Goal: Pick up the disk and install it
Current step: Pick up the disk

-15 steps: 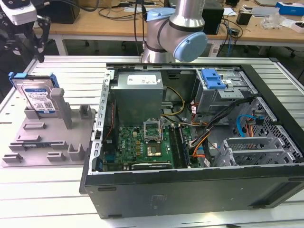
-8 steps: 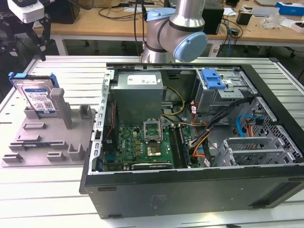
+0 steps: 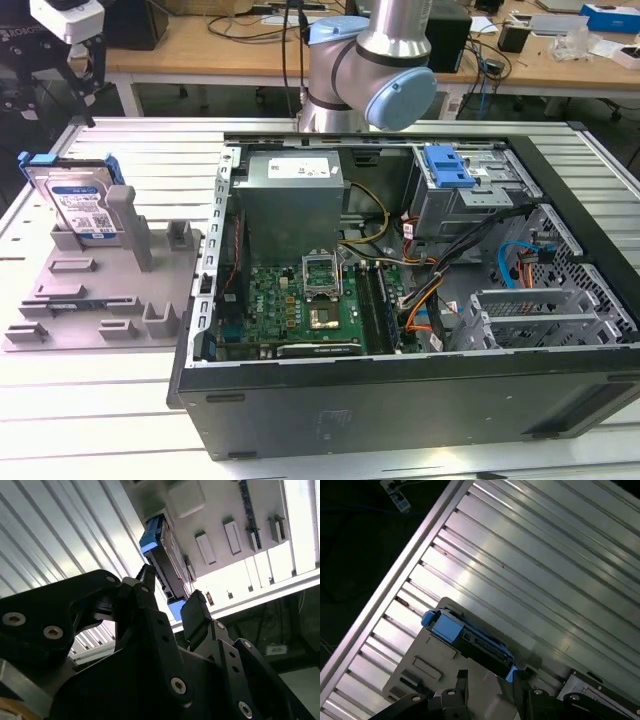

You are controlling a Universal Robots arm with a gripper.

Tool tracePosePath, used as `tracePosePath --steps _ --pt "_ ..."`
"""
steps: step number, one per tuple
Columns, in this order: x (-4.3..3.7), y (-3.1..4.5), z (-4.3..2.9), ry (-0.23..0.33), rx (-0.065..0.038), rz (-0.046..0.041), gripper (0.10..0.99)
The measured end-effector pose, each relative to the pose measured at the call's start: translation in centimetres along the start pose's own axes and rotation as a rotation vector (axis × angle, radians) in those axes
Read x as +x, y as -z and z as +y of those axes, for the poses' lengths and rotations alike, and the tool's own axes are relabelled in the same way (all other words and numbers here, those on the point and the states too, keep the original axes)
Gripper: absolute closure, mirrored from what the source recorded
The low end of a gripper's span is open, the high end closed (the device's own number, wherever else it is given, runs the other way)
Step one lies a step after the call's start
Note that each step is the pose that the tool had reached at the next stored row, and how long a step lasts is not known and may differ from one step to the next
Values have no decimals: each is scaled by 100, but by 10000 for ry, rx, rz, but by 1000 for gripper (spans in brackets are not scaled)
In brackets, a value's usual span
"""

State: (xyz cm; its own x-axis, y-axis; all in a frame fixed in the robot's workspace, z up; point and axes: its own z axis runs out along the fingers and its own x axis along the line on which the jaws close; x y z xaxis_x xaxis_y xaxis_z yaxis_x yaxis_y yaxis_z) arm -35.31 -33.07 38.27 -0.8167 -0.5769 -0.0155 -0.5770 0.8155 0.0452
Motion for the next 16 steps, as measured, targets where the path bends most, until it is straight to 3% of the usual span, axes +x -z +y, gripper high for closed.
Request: tracePosePath --steps 5,11,16 --pt "0 -1 0 2052 -32 93 604" --pt "0 0 0 3430 -53 155 604" --pt "0 -1 0 5050 -79 228 604"
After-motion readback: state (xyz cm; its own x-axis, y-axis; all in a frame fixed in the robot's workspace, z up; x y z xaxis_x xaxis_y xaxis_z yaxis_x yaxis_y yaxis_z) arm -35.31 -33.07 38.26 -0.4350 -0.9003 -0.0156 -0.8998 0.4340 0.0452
